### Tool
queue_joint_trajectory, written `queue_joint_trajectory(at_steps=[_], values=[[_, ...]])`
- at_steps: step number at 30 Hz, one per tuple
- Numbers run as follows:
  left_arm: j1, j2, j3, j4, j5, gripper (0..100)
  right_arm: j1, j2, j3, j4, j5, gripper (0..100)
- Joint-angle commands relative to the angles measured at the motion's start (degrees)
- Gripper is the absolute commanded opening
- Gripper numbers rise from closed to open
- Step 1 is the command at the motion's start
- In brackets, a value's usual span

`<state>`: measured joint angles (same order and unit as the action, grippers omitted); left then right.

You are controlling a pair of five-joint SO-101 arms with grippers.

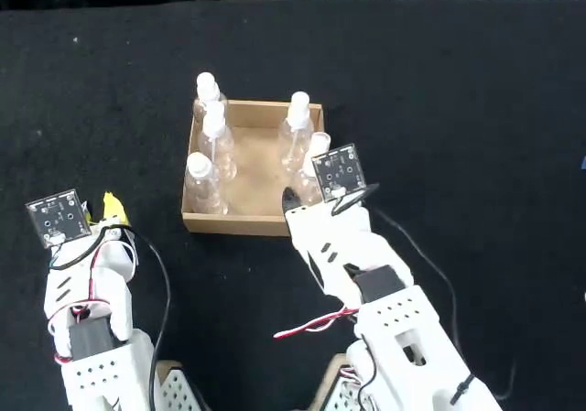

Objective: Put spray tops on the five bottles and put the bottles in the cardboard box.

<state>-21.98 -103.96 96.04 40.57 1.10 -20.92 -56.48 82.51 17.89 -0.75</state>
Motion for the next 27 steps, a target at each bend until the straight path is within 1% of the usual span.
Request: queue_joint_trajectory(at_steps=[1,2,5,7,11,17,24,27], values=[[-0.6,-0.6,1.3,0.0,0.1,11,-0.3,0.4,-2.6,-0.3,0.6,26.3],[-0.6,-0.6,1.3,0.0,0.1,11,-0.3,0.3,-2.6,-0.3,0.5,28.6],[-0.5,-0.6,1.3,0.0,0.1,11,-0.4,0.3,-2.6,0.1,0.3,39.5],[-0.4,-0.6,1.3,0.0,0.1,11,-1.1,0.3,-2.7,0.2,0.5,43.0],[-0.4,-0.6,1.3,0.0,0.1,11,-3.2,0.3,-4.0,1.3,0.4,43.0],[-0.6,-0.6,1.3,0.0,0.1,11,-2.4,0.2,-12.7,12.2,0.2,43.5],[-0.6,-0.6,1.3,0.0,0.1,11,-2.0,0.1,-14.1,12.7,0.2,43.5],[-0.5,-0.6,1.3,0.0,0.1,11,-2.0,-1.8,-17.7,15.7,0.1,43.5]])
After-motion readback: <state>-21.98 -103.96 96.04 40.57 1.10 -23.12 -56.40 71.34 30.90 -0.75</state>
